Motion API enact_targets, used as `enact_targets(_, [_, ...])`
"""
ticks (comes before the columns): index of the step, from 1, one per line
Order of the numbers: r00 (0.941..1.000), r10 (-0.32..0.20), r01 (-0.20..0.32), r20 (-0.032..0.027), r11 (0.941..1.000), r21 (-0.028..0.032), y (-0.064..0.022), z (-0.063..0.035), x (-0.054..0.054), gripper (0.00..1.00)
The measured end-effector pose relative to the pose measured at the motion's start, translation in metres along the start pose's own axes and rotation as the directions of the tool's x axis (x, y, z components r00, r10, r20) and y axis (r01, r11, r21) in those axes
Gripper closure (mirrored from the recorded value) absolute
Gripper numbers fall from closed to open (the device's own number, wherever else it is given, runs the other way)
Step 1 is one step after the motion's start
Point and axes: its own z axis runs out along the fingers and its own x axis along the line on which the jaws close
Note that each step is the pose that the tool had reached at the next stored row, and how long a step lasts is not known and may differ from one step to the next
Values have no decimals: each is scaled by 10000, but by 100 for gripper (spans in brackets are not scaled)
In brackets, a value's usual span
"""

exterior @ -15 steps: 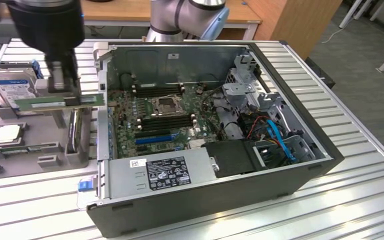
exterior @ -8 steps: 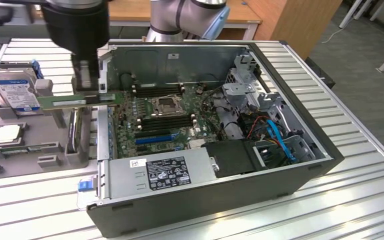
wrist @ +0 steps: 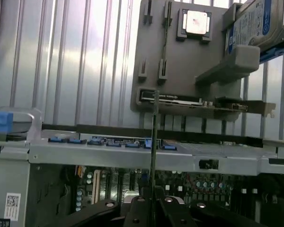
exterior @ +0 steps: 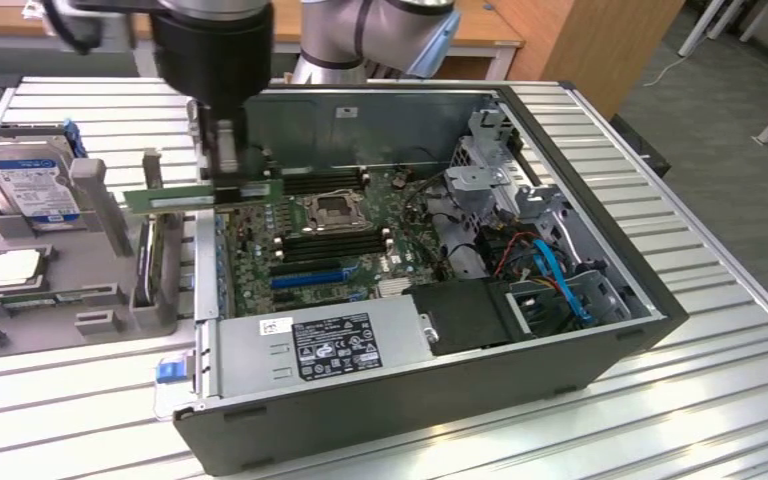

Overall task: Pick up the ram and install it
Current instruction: 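Pick up the ram and move it above insertion slot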

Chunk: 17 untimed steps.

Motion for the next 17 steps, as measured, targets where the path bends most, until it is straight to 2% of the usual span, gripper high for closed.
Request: enact_targets(17, [9997, -152, 152, 205, 9999, 5, -765, -38, 41, 86])
